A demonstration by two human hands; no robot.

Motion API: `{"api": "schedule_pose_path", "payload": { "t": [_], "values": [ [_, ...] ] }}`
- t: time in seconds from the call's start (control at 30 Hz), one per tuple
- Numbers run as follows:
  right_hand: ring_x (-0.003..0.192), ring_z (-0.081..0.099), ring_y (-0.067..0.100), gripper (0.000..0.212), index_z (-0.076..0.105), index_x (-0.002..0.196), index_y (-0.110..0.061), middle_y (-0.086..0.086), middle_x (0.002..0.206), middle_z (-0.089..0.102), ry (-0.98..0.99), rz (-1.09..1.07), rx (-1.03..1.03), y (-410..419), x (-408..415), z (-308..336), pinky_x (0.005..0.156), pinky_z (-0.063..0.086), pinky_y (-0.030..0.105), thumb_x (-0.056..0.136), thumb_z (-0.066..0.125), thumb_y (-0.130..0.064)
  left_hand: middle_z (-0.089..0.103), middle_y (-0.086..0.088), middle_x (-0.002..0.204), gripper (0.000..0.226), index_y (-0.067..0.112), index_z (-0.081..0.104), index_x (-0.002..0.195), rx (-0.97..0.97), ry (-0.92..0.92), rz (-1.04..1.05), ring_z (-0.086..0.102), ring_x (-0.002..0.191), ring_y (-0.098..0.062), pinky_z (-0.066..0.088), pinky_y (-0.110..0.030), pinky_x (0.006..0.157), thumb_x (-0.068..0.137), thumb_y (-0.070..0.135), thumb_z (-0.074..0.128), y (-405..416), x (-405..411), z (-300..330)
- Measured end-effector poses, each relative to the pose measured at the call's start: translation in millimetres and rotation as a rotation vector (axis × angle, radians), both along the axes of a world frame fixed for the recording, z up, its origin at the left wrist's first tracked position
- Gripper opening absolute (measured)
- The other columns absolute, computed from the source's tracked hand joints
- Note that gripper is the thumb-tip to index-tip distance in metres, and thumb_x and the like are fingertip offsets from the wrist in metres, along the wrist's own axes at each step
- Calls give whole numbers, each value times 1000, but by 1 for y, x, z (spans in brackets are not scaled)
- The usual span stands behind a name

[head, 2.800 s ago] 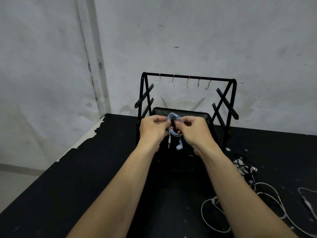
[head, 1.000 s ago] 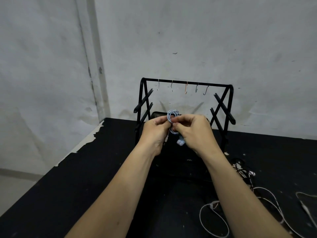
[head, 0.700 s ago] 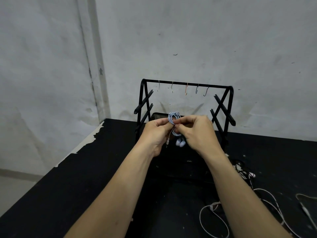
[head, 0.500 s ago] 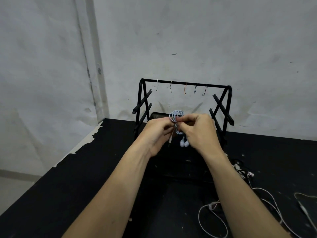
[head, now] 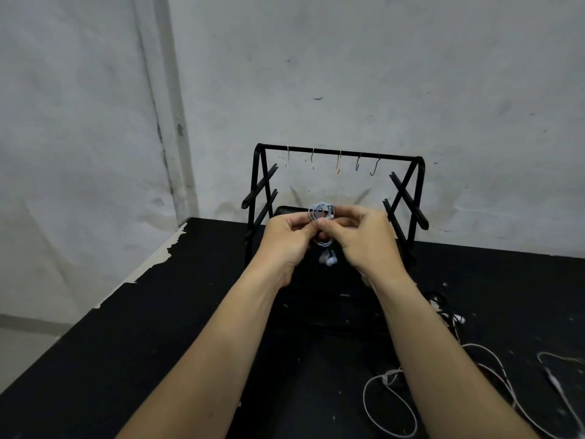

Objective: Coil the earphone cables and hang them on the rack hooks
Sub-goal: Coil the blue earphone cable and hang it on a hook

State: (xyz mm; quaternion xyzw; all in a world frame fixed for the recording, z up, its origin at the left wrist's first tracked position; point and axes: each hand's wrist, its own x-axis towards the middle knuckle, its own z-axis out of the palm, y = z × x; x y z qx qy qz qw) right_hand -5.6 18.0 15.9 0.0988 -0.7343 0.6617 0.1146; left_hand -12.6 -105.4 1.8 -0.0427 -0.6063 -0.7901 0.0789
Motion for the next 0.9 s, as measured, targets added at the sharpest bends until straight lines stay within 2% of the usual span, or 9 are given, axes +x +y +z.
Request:
{"api": "schedule_pose_path", "payload": {
  "t": [0.17, 0.27, 0.33, 0.47, 0.53, 0.63, 0.73, 0.83, 0.9],
  "values": [
    [62, 73, 19, 3, 73, 88, -17, 5, 73, 74, 35, -111, 36, 1, -3, -3, 48, 55, 36, 88, 75, -18, 71, -4, 72, 13, 3, 74, 100, -123, 39, 38, 62, 55, -2, 45, -12, 54, 93, 2, 63, 7, 6, 2],
    [56, 69, 11, 9, 69, 87, -16, 2, 71, 71, 43, -123, 39, 2, -3, 0, 42, 50, 27, 94, 66, -12, 66, -7, 68, 16, -5, 71, 104, -83, 13, 61, 52, 41, 3, 36, -7, 41, 94, 0, 60, 13, 10, 5],
    [57, 69, 8, 10, 68, 91, -15, 0, 73, 72, 55, -140, 85, 1, -4, 1, 49, 52, 25, 97, 61, -12, 65, -9, 69, 15, -5, 70, 104, -34, -6, 62, 51, 39, 2, 36, -8, 41, 93, -1, 60, 15, 11, 7],
    [76, 74, 17, 15, 68, 91, -19, 1, 80, 75, -56, -107, 75, 0, -10, 0, 81, 61, 43, 98, 55, -17, 66, -3, 62, 15, -7, 69, 104, 64, -39, 21, 54, 42, 0, 39, -9, 42, 93, -2, 60, 13, 8, 7],
    [73, 73, 20, 19, 69, 87, -17, 3, 75, 74, -145, -49, -38, -1, -11, 2, 85, 60, 49, 98, 53, -14, 69, -1, 62, 12, -3, 70, 99, 87, -48, -12, 59, 47, -2, 44, -12, 46, 93, -1, 60, 13, 8, 5],
    [56, 64, 13, 18, 67, 85, -7, 3, 60, 66, -218, 25, -189, 0, -10, 6, 81, 57, 43, 98, 54, -7, 71, -3, 69, 11, 1, 70, 96, 104, -49, -20, 64, 56, -6, 52, -17, 55, 94, -1, 60, 13, 6, 2],
    [64, 66, 18, 15, 68, 86, -6, 5, 65, 68, -184, 8, -134, 0, -9, 4, 78, 56, 46, 97, 59, -10, 72, -6, 77, 12, 1, 71, 100, 3, 0, 45, 66, 61, -4, 51, -15, 61, 93, -1, 61, 14, 5, 1],
    [59, 64, 22, 15, 65, 86, -6, 11, 68, 64, -218, 11, -132, 0, -6, 7, 54, 48, 40, 98, 57, -11, 69, -7, 76, 16, -4, 69, 106, -45, 2, 54, 58, 48, 3, 43, -9, 51, 94, -1, 60, 15, 7, 2],
    [48, 55, 20, 14, 61, 86, -6, 8, 59, 57, -297, 50, -187, 0, -4, 12, 48, 38, 31, 98, 53, -10, 69, -8, 77, 14, -4, 69, 104, -19, -17, 15, 61, 54, -1, 49, -14, 58, 93, -1, 60, 15, 6, 3]
  ]
}}
